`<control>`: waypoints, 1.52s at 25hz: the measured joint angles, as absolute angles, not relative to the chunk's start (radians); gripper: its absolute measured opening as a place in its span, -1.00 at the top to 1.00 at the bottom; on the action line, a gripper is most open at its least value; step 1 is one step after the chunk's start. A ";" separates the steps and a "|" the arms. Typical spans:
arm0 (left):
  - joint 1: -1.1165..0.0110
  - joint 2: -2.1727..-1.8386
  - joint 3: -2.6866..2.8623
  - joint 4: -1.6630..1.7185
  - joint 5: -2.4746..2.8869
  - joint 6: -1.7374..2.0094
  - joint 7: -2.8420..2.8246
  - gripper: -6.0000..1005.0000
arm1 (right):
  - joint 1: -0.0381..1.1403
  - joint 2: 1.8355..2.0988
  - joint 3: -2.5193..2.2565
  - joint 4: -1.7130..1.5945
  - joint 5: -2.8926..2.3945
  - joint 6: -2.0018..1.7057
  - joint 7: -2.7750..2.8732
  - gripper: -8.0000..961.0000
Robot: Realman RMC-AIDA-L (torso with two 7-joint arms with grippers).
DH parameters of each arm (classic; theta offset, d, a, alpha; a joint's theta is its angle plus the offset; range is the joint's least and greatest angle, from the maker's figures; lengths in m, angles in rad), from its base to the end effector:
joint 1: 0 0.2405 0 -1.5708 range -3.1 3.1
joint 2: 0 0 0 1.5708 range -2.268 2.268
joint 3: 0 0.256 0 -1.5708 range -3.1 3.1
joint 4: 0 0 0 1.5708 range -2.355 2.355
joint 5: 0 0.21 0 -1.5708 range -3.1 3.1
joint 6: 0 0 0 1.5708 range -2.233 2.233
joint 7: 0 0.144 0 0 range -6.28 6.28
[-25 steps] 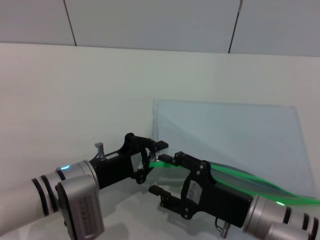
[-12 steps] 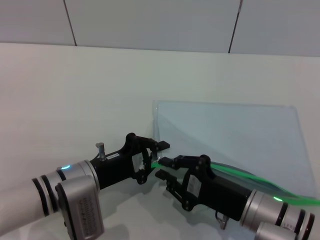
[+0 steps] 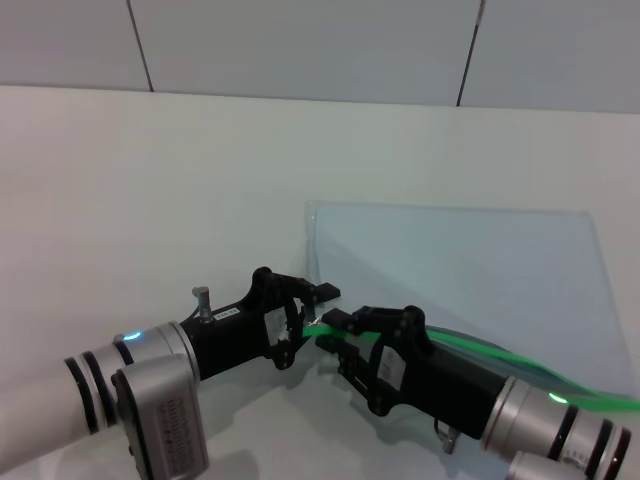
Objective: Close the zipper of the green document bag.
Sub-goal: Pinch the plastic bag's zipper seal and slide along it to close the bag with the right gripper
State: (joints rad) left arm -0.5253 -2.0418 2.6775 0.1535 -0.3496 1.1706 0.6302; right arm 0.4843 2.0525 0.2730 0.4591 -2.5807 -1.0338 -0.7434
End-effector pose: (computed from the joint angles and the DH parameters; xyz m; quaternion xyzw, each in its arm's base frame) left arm -0.2788 0.2933 -0.0988 -0.8531 0.3622 -0.0899 0.3648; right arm 0.2273 0.2581 -0.1461 -0.8598 -0.3358 0.1564 0.3515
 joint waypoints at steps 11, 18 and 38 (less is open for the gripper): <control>-0.523 -2.042 2.677 0.153 -0.350 1.170 0.634 0.89 | 0.471 2.053 0.279 0.463 -2.580 -1.034 -0.785 0.57; -0.523 -2.042 2.682 0.153 -0.350 1.170 0.635 0.89 | 0.468 2.053 0.286 0.463 -2.578 -1.034 -0.794 0.65; -0.523 -2.042 2.683 0.153 -0.350 1.171 0.635 0.89 | 0.468 2.052 0.285 0.498 -2.578 -0.971 -0.834 0.81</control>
State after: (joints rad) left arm -0.5230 -2.0417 2.6829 0.1534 -0.3497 1.1708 0.6351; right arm 0.4678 2.0524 0.2853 0.4983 -2.5785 -0.9711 -0.8341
